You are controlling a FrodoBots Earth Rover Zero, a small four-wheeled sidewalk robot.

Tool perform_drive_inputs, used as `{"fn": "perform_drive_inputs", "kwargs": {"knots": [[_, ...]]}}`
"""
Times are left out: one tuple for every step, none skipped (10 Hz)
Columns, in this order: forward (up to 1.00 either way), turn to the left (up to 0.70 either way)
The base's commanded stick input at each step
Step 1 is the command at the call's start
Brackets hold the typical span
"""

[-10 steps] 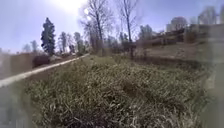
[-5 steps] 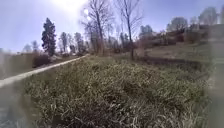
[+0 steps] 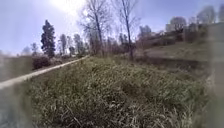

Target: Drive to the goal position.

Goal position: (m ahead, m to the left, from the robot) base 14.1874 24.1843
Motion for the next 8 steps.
{"fn": "perform_drive_inputs", "kwargs": {"knots": [[0.00,-0.45],[0.00,-0.45],[0.00,-0.45],[0.00,-0.45],[0.00,-0.45],[0.00,-0.45],[0.00,-0.45],[0.00,-0.45]]}}
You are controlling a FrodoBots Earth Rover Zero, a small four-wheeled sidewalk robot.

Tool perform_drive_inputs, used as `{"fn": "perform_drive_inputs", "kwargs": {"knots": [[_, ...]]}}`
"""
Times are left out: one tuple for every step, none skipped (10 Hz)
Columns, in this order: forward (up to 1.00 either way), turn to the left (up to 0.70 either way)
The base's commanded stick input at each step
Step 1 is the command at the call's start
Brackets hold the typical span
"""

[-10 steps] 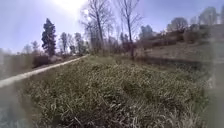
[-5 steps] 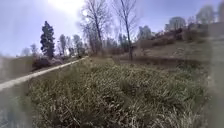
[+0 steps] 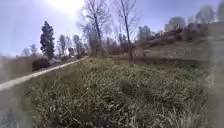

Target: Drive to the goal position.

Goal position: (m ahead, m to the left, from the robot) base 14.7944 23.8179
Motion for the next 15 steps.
{"fn": "perform_drive_inputs", "kwargs": {"knots": [[0.00,-0.45],[0.00,-0.45],[0.00,-0.45],[0.00,-0.45],[0.00,-0.45],[0.08,-0.42],[0.45,-0.27],[0.45,-0.27],[0.45,-0.27],[0.45,-0.27],[0.45,-0.27],[0.45,-0.27],[0.45,-0.27],[0.45,-0.27],[0.45,-0.27]]}}
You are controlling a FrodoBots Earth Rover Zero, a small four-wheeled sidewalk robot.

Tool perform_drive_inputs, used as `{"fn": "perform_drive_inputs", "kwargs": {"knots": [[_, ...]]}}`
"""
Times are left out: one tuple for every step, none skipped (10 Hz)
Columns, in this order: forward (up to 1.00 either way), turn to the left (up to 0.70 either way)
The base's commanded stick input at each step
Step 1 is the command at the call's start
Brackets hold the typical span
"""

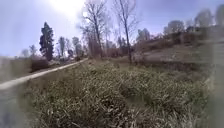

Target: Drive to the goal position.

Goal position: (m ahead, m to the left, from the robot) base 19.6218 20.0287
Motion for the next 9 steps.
{"fn": "perform_drive_inputs", "kwargs": {"knots": [[0.45,-0.27],[0.45,-0.27],[0.45,-0.27],[0.45,-0.27],[0.45,-0.27],[0.45,-0.27],[0.45,-0.27],[0.23,-0.36],[0.00,-0.45]]}}
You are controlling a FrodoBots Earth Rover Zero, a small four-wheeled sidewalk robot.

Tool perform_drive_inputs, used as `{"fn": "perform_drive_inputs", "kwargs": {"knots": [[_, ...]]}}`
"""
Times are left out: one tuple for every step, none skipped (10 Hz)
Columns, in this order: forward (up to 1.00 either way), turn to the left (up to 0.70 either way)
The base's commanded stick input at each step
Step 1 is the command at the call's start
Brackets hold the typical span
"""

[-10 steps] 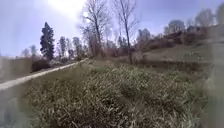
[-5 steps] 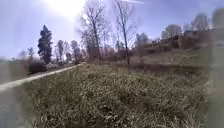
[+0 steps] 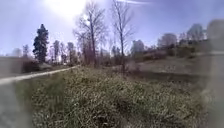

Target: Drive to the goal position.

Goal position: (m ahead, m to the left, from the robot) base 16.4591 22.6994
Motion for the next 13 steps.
{"fn": "perform_drive_inputs", "kwargs": {"knots": [[0.00,-0.45],[0.00,-0.45],[0.00,-0.45],[0.00,-0.45],[0.00,-0.45],[0.00,-0.45],[0.00,-0.45],[0.00,-0.45],[0.00,-0.45],[0.00,-0.45],[0.00,-0.45],[0.00,-0.45],[0.00,-0.45]]}}
